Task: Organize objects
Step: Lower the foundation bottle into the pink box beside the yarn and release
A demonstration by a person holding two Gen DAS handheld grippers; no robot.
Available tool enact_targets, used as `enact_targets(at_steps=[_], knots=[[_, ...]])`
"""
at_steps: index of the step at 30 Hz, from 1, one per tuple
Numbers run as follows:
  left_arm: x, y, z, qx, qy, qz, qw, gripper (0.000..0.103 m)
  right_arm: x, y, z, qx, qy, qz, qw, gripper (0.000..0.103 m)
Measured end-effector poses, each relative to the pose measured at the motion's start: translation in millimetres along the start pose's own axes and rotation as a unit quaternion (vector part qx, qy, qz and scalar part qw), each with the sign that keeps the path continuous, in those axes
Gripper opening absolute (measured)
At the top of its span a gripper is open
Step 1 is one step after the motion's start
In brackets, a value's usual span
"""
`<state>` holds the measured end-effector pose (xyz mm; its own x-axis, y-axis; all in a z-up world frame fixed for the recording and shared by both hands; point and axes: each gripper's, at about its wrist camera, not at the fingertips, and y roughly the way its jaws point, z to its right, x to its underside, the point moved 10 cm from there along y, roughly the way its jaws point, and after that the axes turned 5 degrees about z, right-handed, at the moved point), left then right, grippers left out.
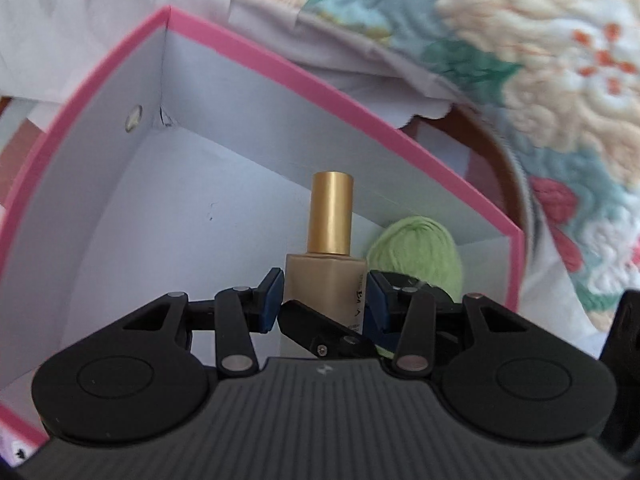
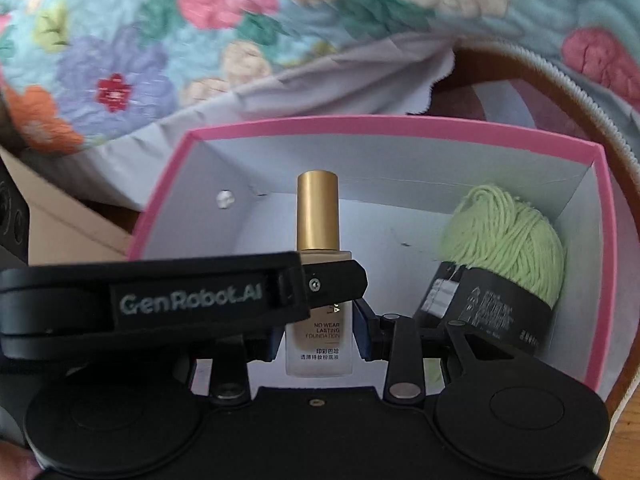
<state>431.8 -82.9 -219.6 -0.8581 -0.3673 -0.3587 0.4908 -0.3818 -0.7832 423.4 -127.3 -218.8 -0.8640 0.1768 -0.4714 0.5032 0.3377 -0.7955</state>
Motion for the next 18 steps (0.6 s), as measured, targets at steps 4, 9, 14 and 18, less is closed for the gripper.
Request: enact_targets(at_steps=[4, 9, 14, 18], knots=[[0.6, 18.5, -4.4, 0.007, -0.014, -0.008, 0.9998, 0.044, -0.2, 13.9, 11.4, 0.021, 0.01, -0.007, 1.0, 0.04], [5.6, 24.0, -11.3, 0.033, -0.05, -0.004, 0.9982, 0.044, 2.7, 16.6, 12.1, 0.047, -0.018, -0.005, 0.999, 0.04], [12.2, 31.8, -21.8, 0.039, -0.115, -0.008, 0.9925, 0.046, 3.4, 23.2, 15.9, 0.072, -0.029, -0.006, 0.997, 0.04], [13.3, 27.4, -21.5, 0.023, -0.102, 0.003, 0.9945, 0.045, 3.8, 24.8, 16.1, 0.09, -0.042, -0.009, 0.995, 0.039]])
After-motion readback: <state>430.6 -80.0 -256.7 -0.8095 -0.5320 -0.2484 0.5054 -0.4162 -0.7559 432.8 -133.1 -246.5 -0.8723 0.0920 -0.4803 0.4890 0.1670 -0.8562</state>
